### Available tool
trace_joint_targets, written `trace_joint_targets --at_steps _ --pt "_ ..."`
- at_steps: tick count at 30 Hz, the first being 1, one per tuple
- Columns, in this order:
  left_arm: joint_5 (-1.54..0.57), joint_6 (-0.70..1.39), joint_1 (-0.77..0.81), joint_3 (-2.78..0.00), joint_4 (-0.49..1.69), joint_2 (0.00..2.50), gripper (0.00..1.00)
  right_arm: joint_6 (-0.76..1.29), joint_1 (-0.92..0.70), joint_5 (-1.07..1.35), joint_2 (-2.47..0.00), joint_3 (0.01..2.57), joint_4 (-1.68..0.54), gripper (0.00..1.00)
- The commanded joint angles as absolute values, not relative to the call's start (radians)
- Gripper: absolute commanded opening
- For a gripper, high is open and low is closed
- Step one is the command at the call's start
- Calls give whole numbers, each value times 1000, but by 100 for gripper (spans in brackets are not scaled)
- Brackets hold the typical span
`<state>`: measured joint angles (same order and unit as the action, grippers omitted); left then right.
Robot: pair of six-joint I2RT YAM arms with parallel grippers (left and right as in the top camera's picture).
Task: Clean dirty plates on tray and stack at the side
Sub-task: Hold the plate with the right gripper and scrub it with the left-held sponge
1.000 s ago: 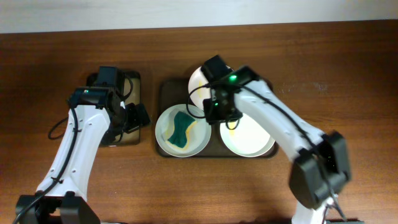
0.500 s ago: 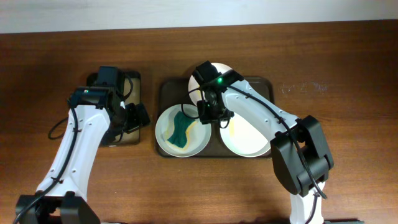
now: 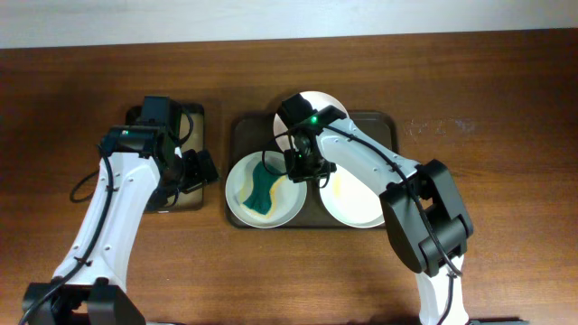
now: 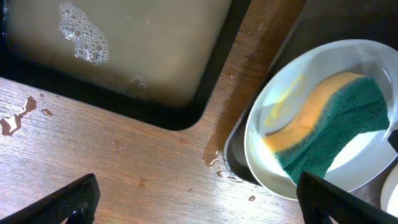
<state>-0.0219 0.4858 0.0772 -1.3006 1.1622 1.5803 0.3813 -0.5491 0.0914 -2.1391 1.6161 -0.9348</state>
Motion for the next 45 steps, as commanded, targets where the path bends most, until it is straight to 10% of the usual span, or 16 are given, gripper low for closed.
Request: trace_joint_targets --at_steps 1,18,23,27,31,45 --pt "-23 473 78 -1306 1153 1589 100 375 -556 98 -2150 1575 -924 33" --pt "-229 342 166 -1121 855 1596 89 382 -556 150 -2150 1482 -871 13" --pt "-251 342 234 -1054 702 1609 64 382 -556 150 -2150 1482 -871 26" --pt "-252 332 294 -1046 618 1649 71 382 -556 150 -2150 1482 -882 53" --pt "-252 257 345 -1046 559 1712 78 382 -556 150 -2150 1482 -882 4" --pt "-249 251 358 -1046 489 1839 70 382 -556 150 -2150 1482 -882 4"
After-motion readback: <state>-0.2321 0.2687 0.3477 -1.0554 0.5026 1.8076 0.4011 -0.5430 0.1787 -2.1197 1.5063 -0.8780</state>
